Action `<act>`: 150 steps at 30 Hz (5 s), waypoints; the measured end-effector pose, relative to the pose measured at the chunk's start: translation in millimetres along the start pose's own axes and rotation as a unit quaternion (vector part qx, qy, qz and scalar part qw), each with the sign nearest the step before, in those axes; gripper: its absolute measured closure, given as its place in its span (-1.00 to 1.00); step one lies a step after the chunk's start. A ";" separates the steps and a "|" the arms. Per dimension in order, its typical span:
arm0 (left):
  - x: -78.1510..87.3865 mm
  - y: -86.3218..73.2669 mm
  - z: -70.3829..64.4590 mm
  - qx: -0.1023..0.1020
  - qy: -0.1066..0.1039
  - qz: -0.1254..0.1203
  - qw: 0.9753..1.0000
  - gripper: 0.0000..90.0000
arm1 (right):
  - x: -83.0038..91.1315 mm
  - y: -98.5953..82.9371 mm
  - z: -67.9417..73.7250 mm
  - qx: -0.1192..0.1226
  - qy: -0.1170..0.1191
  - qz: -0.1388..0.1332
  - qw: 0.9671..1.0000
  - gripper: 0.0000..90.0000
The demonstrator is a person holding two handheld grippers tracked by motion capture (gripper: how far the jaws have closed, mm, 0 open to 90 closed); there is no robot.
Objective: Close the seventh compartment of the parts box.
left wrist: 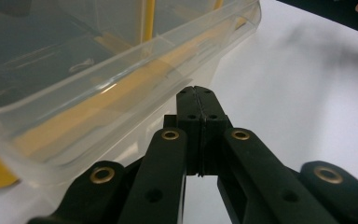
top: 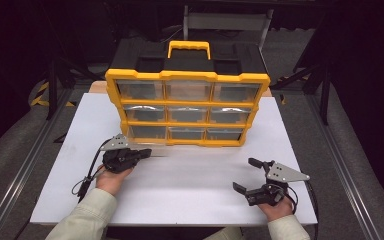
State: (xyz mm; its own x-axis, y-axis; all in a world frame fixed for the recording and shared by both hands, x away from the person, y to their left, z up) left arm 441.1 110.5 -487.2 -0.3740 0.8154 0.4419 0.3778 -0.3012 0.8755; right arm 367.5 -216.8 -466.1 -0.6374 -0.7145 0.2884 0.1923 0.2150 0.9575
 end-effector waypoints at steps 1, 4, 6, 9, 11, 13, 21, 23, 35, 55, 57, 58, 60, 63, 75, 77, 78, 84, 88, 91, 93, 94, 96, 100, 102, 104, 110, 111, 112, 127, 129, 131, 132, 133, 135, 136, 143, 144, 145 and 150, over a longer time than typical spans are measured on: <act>-0.7 0.7 1.4 -0.002 0.003 0.000 1.000 0.99 | 0.2 -0.3 -0.3 -0.001 -0.002 0.001 1.000 -0.99; -3.3 2.6 6.1 0.001 0.007 0.000 1.000 0.99 | 0.0 -0.6 -0.5 -0.002 -0.002 0.002 1.000 -0.99; -4.4 3.8 9.3 0.003 0.009 0.001 1.000 0.99 | -0.3 -0.7 -0.4 -0.001 -0.001 0.002 1.000 -0.99; -6.9 6.5 13.2 0.011 0.011 -0.004 1.000 0.99 | -0.4 -1.0 -0.5 -0.001 -0.001 0.003 1.000 -0.99; -8.2 7.5 14.7 0.012 0.013 -0.005 1.000 0.99 | -0.7 -1.1 -0.6 -0.002 0.000 0.002 1.000 -0.99; -9.2 8.7 17.3 0.013 0.017 -0.005 1.000 0.99 | -0.9 -1.4 -0.7 -0.003 0.000 0.003 1.000 -0.99; -12.2 11.8 25.7 0.020 0.040 -0.014 0.999 0.98 | -0.1 -1.2 -1.3 -0.004 -0.001 0.002 1.000 -0.99; -12.5 12.2 29.1 0.025 0.047 -0.017 0.998 0.98 | -0.1 -1.1 -1.2 -0.004 0.000 0.001 1.000 -0.99; -14.6 12.0 41.4 0.060 0.059 -0.036 0.996 0.98 | -0.1 -0.9 -1.4 -0.006 0.001 -0.001 1.000 -0.99; -14.2 9.4 55.2 0.089 0.085 -0.042 0.992 0.98 | -0.2 -1.4 -2.1 -0.008 0.000 0.000 1.000 -0.99; -13.4 9.2 55.7 0.089 0.088 -0.040 0.991 0.98 | -0.2 -1.3 -2.1 -0.007 0.000 -0.001 1.000 -0.99; -13.0 8.9 55.4 0.091 0.087 -0.038 0.991 0.98 | -0.1 -1.3 -2.2 -0.007 0.000 -0.001 1.000 -0.99; -12.7 8.6 52.6 0.091 0.079 -0.034 0.992 0.98 | -0.1 -1.4 -2.3 -0.008 0.000 -0.001 1.000 -0.99; -12.5 10.4 45.1 0.080 0.074 -0.028 0.994 0.96 | 0.1 -1.4 -2.8 -0.008 0.001 -0.002 1.000 -0.99; 0.3 31.7 14.4 0.003 0.061 -0.026 0.998 -0.06 | 1.5 -0.8 -5.0 -0.009 -0.007 -0.001 1.000 -0.99; 3.0 35.5 9.7 0.003 0.056 -0.028 0.998 -0.29 | 1.7 -0.4 -5.0 -0.009 -0.007 -0.002 1.000 -0.99; 4.6 37.0 7.7 0.001 0.056 -0.030 0.998 -0.38 | 1.8 -0.3 -4.9 -0.009 -0.008 -0.002 1.000 -0.99; 17.4 43.9 -6.2 0.002 0.038 -0.046 0.998 -0.77 | 1.2 -0.5 -5.8 -0.009 -0.008 -0.001 1.000 -0.99; 27.8 46.1 -12.8 0.000 0.029 -0.054 0.998 -0.84 | 1.5 -0.1 -5.5 -0.009 -0.007 -0.002 1.000 -0.99; 36.9 46.5 -17.5 -0.005 0.026 -0.058 0.998 -0.88 | 2.2 0.5 -6.0 -0.008 -0.009 -0.003 1.000 -0.99; 42.8 46.5 -20.1 -0.006 0.025 -0.062 0.998 -0.89 | 2.5 0.8 -6.2 -0.006 -0.008 -0.004 1.000 -0.99; 45.7 46.4 -21.3 -0.006 0.024 -0.064 0.998 -0.89 | 2.6 1.1 -6.5 -0.006 -0.009 -0.004 1.000 -0.99; 52.1 46.1 -22.8 -0.011 0.024 -0.068 0.997 -0.90 | 3.6 1.5 -6.8 -0.007 -0.011 -0.004 1.000 -0.99; 64.7 43.1 -25.1 -0.008 0.025 -0.081 0.996 -0.92 | 5.2 2.4 -8.5 -0.006 -0.015 -0.006 1.000 -0.99; 70.9 40.9 -24.9 -0.002 0.023 -0.089 0.996 -0.93 | 5.7 2.6 -8.8 -0.007 -0.015 -0.006 1.000 -0.99; 77.6 39.4 -23.9 0.009 0.021 -0.103 0.994 -0.94 | 6.0 3.2 -8.9 -0.004 -0.015 -0.007 1.000 -0.99; 91.8 32.3 -22.5 0.002 0.032 -0.112 0.993 -0.94 | 6.4 4.8 -7.3 0.006 -0.013 -0.007 1.000 -1.00; 94.6 30.1 -22.7 0.000 0.034 -0.112 0.993 -0.95 | 6.5 4.9 -7.3 0.007 -0.011 -0.007 1.000 -1.00; 96.3 28.8 -22.4 -0.003 0.036 -0.112 0.993 -0.95 | 6.9 4.8 -7.8 0.008 -0.013 -0.005 1.000 -1.00; 121.0 -3.6 -14.0 -0.017 0.059 -0.117 0.991 -0.95 | 9.2 4.6 -9.4 0.017 -0.012 -0.001 1.000 -1.00; 123.2 -10.8 -12.8 -0.017 0.063 -0.119 0.991 -0.94 | 9.0 4.4 -9.3 0.017 -0.011 -0.002 1.000 -1.00; 124.7 -16.6 -10.8 -0.015 0.063 -0.119 0.991 -0.94 | 9.5 4.7 -9.4 0.018 -0.011 -0.004 1.000 -1.00; 125.1 -19.2 -10.1 -0.011 0.061 -0.120 0.991 -0.94 | 9.7 4.8 -9.6 0.018 -0.012 -0.004 1.000 -1.00; 125.8 -21.7 -9.2 -0.009 0.062 -0.119 0.991 -0.94 | 9.8 4.7 -9.8 0.018 -0.011 -0.005 1.000 -1.00; 126.0 -24.0 -8.2 -0.009 0.063 -0.122 0.990 -0.94 | 10.0 4.4 -10.1 0.019 -0.012 -0.006 1.000 -1.00; 126.4 -26.2 -7.5 -0.012 0.066 -0.120 0.990 -0.95 | 10.6 3.7 -10.7 0.022 -0.011 -0.008 1.000 -1.00; 115.3 -43.7 -7.4 -0.034 0.067 -0.098 0.992 -0.95 | 13.0 1.1 -14.7 0.032 -0.012 -0.018 0.999 -1.00; 114.2 -45.2 -6.3 -0.033 0.068 -0.098 0.992 -0.95 | 13.2 0.5 -15.4 0.031 -0.014 -0.017 0.999 -1.00; 113.4 -46.7 -5.9 -0.030 0.064 -0.098 0.993 -0.95 | 12.9 0.0 -15.4 0.030 -0.011 -0.018 0.999 -1.00; 114.1 -51.9 1.4 -0.002 0.065 -0.113 0.992 -0.96 | 11.3 -3.5 -16.7 0.026 -0.011 -0.013 1.000 -1.00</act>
State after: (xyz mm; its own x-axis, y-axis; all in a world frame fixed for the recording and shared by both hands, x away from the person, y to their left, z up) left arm 380.0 219.8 -482.5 -0.5542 0.7921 0.2560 0.2697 -0.1201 0.9554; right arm 372.1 -236.7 -466.2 -0.6584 -0.7051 0.2632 0.1363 0.2321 0.9631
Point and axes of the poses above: each handheld gripper's, and its own axes: x roughly backward along the jaws, y roughly out of its top, z roughly to its left, the point moved 9 cm from there along -x, roughly forward along the jaws, and after that the axes turned 3 degrees about -y, right-handed, at the moved point
